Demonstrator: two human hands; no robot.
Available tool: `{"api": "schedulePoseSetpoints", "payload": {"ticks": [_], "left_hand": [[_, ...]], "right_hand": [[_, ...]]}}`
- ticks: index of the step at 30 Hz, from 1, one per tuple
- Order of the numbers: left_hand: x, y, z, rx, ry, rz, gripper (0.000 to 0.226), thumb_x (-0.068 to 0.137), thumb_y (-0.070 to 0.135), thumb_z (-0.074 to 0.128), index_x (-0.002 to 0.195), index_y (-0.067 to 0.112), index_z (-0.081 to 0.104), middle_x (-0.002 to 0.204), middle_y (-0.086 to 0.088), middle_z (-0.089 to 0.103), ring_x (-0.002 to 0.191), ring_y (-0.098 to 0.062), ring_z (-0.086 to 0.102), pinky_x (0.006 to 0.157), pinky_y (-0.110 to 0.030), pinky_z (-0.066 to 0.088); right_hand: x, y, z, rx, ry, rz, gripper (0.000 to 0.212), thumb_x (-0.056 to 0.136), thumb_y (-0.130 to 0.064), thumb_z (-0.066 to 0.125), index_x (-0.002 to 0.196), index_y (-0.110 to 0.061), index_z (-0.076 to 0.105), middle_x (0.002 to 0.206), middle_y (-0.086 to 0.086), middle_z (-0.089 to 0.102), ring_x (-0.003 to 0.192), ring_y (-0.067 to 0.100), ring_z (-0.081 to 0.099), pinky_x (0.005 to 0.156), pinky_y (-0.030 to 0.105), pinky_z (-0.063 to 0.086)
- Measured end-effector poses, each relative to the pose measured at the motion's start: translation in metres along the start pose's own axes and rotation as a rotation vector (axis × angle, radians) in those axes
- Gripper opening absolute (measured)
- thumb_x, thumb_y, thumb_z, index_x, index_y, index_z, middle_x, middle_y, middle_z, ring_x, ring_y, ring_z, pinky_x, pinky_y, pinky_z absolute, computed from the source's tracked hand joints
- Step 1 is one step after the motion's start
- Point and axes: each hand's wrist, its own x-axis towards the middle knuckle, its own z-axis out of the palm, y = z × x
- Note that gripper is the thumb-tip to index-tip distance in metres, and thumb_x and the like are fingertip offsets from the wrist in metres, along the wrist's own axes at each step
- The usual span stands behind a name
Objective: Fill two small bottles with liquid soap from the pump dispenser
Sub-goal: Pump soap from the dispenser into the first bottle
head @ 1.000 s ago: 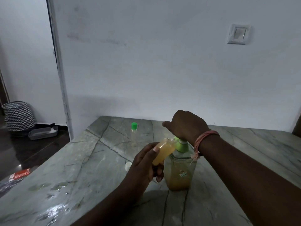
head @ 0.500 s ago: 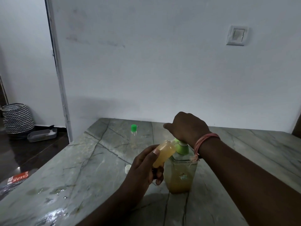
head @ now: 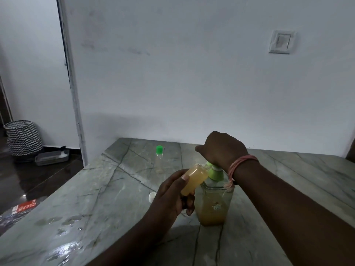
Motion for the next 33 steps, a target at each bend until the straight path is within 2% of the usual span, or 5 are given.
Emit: {"api": "schedulePoseSetpoints", "payload": {"ticks": [8,13,22,29,33], "left_hand": [[-0.006,0.005,0.004,0.013,0.001,0.000,0.043,0.089,0.036,0.058,0.127,0.016,0.062,0.074,-0.012,0.055,0.060,-0.021,0.052,0.050,-0.033,0.043],[-0.002,0.004,0.002,0.023,-0.012,0.002,0.041,0.091,0.034,0.056,0.126,0.015,0.062,0.073,-0.010,0.056,0.059,-0.019,0.051,0.050,-0.031,0.042],[-0.004,0.002,0.000,0.003,-0.019,0.001,0.043,0.089,0.037,0.058,0.127,0.016,0.062,0.074,-0.012,0.056,0.060,-0.021,0.052,0.051,-0.032,0.042],[0.002,-0.002,-0.002,-0.002,-0.026,0.006,0.040,0.093,0.034,0.055,0.126,0.013,0.062,0.076,-0.011,0.055,0.061,-0.021,0.053,0.051,-0.033,0.045],[0.003,0.000,-0.002,-0.042,-0.050,-0.003,0.045,0.084,0.039,0.065,0.123,0.016,0.064,0.078,-0.012,0.058,0.062,-0.023,0.055,0.051,-0.033,0.047]], "right_hand": [[0.003,-0.001,-0.010,-0.044,-0.095,-0.009,0.033,0.088,-0.049,0.055,0.070,-0.022,0.049,0.071,-0.004,0.053,0.073,0.020,0.057,0.064,0.030,0.042],[-0.003,0.001,-0.003,0.009,-0.032,0.025,0.035,0.090,-0.048,0.052,0.069,-0.020,0.052,0.072,-0.002,0.056,0.072,0.022,0.057,0.064,0.031,0.041],[0.002,-0.003,-0.010,-0.076,-0.083,-0.025,0.037,0.089,-0.053,0.053,0.069,-0.022,0.048,0.072,-0.003,0.053,0.077,0.022,0.060,0.069,0.032,0.046],[-0.001,0.000,-0.003,0.007,-0.038,0.041,0.037,0.089,-0.052,0.054,0.068,-0.021,0.048,0.070,-0.003,0.052,0.074,0.022,0.056,0.068,0.032,0.043],[-0.002,0.001,-0.006,0.056,-0.016,0.034,0.044,0.091,-0.057,0.050,0.067,-0.020,0.048,0.070,-0.001,0.054,0.070,0.021,0.057,0.065,0.031,0.043]]}}
